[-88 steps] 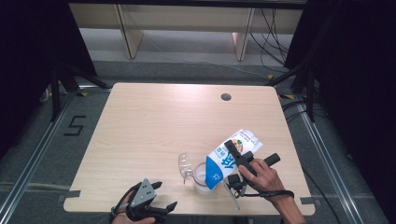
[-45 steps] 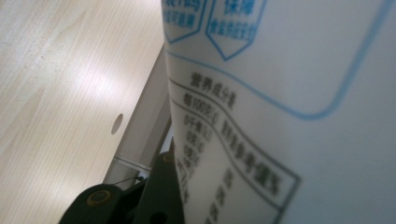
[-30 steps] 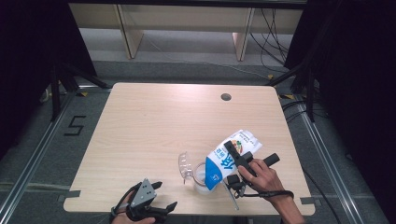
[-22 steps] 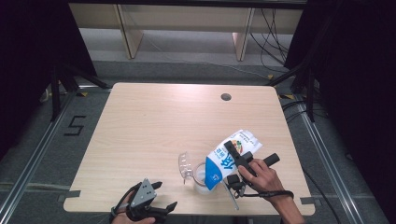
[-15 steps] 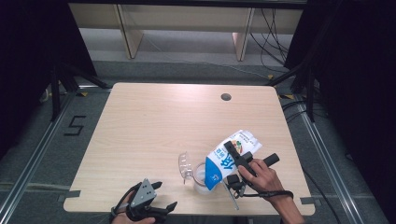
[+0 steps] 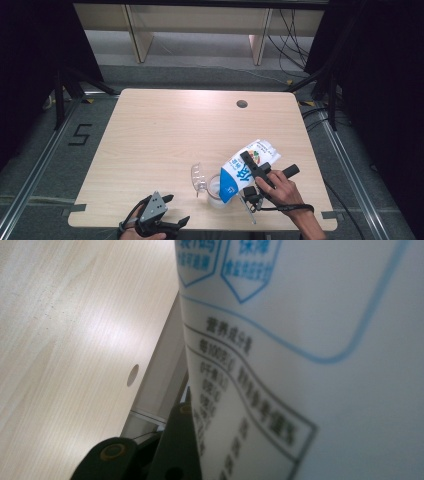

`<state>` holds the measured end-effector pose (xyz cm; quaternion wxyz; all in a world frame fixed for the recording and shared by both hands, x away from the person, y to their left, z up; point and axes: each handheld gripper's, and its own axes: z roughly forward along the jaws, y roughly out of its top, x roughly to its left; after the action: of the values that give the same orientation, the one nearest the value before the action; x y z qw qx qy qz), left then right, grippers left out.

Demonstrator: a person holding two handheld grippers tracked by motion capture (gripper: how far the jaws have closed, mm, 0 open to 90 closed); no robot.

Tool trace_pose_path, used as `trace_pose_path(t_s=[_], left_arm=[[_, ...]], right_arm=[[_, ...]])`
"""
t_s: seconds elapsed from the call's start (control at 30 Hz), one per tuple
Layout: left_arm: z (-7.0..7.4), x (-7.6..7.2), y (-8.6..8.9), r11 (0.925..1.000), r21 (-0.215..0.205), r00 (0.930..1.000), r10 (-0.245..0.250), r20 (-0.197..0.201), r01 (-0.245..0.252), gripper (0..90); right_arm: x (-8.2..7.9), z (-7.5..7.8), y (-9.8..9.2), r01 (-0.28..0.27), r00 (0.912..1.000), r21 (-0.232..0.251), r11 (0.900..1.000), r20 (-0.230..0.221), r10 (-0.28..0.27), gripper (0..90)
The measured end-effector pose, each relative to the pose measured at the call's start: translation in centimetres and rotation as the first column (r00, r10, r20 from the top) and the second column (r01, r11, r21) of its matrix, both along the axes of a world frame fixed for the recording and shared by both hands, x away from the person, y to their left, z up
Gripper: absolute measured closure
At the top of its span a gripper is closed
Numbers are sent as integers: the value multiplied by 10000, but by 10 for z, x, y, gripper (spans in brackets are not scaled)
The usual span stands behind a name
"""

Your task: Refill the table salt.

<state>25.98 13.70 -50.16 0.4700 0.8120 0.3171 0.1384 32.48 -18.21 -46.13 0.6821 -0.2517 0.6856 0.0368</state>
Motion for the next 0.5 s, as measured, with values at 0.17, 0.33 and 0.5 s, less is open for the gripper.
trace_pose_path(t_s=[0.17, 0.33, 0.5], left_arm=[[0, 0, 0, 10000, -8, 10000, 51, -17, -51, 153], [0, 0, 0, 10000, 21, 10000, -23, 30, 23, 153], [0, 0, 0, 10000, 19, 10000, -20, 32, 20, 153]], right_arm=[[0, 3, 1, 12, 10000, -173, 9998, -33, -12, 792], [1, 0, -2, 5, 9998, 381, 9993, -197, 2, 792], [2, 2, 0, -193, 9994, 293, 9994, -269, 201, 792]])
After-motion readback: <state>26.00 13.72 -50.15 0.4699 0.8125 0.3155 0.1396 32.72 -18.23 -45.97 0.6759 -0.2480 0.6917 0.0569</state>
